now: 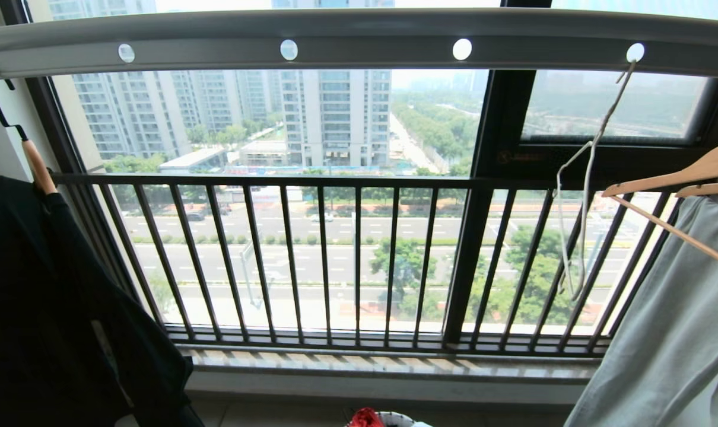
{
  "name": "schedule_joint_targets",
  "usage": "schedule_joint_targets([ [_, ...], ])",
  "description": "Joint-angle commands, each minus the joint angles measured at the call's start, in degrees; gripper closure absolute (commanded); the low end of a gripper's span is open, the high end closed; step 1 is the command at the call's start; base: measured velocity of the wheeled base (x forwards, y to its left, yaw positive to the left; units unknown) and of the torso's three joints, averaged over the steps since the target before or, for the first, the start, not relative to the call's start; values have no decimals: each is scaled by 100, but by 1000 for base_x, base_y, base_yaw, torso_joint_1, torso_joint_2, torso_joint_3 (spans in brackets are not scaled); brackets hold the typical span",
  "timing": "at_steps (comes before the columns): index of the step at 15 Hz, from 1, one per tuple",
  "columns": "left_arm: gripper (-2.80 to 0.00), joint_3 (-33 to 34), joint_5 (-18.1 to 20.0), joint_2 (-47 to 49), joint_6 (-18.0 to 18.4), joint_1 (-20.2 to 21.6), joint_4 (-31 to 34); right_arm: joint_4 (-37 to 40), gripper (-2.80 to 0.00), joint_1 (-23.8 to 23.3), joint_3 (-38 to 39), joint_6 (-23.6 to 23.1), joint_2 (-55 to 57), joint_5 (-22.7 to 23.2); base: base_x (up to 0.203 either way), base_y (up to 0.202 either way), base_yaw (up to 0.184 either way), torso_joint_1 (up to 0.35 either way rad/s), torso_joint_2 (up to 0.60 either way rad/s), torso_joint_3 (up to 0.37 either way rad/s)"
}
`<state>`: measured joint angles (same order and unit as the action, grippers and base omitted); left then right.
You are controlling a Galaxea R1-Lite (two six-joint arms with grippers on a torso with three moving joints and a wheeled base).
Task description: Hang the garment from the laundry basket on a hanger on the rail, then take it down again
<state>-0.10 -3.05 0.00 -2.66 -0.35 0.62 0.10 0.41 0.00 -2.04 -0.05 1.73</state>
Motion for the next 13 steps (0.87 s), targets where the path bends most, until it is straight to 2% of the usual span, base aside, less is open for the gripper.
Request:
schedule_joint_targets([
  [1, 0, 1, -3, 9, -6, 0, 0, -1, 0, 2, 9, 10, 5, 3, 0, 0, 0, 0, 0, 0],
  [13, 0, 1, -3, 9, -6, 0, 0, -1, 0, 2, 9, 10, 5, 3, 0, 0, 0, 0, 0, 0],
])
